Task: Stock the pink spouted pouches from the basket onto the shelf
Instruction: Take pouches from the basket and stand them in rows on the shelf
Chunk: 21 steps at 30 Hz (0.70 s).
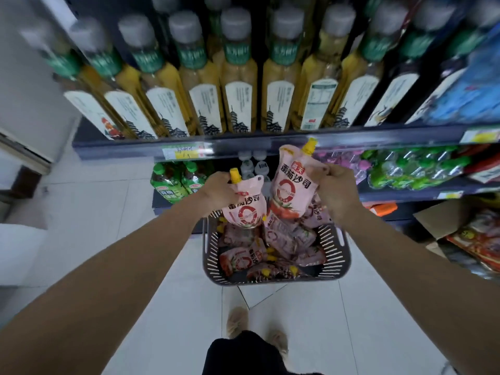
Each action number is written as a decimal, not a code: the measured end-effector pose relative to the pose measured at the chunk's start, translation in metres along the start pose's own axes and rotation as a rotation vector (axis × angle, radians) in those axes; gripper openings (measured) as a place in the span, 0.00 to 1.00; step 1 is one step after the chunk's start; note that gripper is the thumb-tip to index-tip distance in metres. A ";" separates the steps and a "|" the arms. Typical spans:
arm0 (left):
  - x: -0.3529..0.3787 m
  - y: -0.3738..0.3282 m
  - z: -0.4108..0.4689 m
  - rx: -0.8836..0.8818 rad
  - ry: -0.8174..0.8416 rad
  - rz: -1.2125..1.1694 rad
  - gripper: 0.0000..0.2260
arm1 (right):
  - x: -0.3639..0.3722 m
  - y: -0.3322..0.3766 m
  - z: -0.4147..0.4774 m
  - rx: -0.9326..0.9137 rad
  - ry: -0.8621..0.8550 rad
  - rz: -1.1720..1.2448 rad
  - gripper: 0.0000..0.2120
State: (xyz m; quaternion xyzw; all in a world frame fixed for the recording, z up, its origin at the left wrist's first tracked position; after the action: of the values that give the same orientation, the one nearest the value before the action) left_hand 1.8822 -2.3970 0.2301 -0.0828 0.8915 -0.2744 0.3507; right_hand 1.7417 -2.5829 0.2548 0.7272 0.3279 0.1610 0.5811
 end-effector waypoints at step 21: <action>-0.248 -0.157 -0.278 0.520 -0.506 -0.322 0.13 | -0.015 0.340 -0.125 -0.492 0.036 0.430 0.06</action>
State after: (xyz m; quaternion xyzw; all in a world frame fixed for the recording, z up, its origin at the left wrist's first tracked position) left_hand 1.8726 -2.3235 0.6275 -0.1947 0.6535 -0.5134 0.5210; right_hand 1.7525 -2.5377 0.6144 0.6146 0.1283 0.3671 0.6863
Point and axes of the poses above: each hand's wrist, its own z-axis towards the middle knuckle, its own x-axis out of the palm, y = z × x, the point moved 9 cm from there along z, towards the middle knuckle, and after that the axes turned 4 degrees about -x, right-handed, at the moved point
